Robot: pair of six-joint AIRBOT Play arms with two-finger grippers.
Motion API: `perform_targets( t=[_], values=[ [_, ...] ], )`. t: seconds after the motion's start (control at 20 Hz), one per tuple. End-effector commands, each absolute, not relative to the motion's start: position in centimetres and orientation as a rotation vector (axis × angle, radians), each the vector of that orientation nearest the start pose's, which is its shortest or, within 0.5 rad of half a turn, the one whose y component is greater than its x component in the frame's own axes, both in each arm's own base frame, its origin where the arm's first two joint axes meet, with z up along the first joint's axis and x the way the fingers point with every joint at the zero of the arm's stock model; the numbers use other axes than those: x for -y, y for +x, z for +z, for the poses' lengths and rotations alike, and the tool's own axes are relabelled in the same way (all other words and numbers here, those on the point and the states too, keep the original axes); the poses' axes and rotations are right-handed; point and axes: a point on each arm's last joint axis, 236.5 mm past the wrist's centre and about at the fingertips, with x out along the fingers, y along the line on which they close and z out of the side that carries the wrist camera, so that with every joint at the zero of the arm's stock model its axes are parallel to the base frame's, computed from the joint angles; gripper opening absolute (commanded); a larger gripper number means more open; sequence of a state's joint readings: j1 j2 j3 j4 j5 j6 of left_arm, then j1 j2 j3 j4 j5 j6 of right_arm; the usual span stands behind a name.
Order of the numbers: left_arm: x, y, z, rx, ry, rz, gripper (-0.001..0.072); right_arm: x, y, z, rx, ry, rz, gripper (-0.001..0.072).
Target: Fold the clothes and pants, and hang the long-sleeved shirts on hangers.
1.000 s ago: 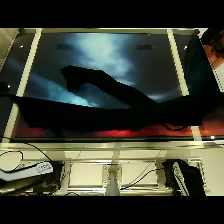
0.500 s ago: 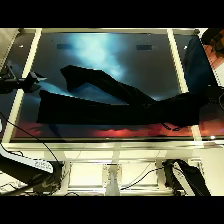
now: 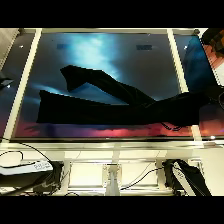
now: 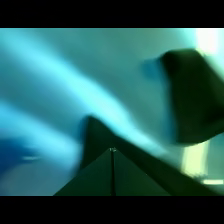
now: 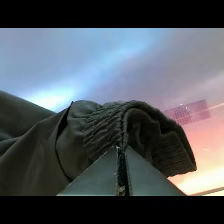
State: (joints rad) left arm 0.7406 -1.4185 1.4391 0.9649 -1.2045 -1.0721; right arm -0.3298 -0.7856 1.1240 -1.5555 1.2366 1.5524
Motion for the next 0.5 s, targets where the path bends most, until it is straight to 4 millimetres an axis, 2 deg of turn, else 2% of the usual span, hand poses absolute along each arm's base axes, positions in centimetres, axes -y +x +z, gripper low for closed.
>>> perform_targets(
  t=[0.0,0.1,0.15,0.2,0.25,0.3,0.45],
  values=[
    [-22.7,33.5,9.7,-1.024,-0.207,0.194,0.0011,10.3,30.5,16.5,-0.86,0.134,-0.297,0.0019],
    [-21.1,31.2,6.6,-1.085,-0.273,0.181,0.0013,10.3,30.5,16.5,-0.861,0.134,-0.297,0.0019],
    [-20.0,30.2,4.2,-1.133,-0.324,0.163,0.0017,10.3,30.5,16.4,-0.863,0.134,-0.297,0.0019],
    [-18.9,29.2,1.9,-1.181,-0.376,0.15,0.0141,10.2,30.4,16.4,-0.867,0.135,-0.297,0.0019],
    [-17.6,28.1,-0.6,-1.234,-0.44,0.141,0.0479,10.2,30.4,16.4,-0.869,0.135,-0.296,0.0019],
    [-16.9,27.6,-2.5,-1.245,-0.501,0.162,0.0652,10.2,30.4,16.4,-0.868,0.135,-0.296,0.0019],
    [-16.2,26.2,-7.3,-1.242,-0.605,0.269,0.0637,10.3,30.4,16.4,-0.868,0.129,-0.299,0.0019]
  ],
)
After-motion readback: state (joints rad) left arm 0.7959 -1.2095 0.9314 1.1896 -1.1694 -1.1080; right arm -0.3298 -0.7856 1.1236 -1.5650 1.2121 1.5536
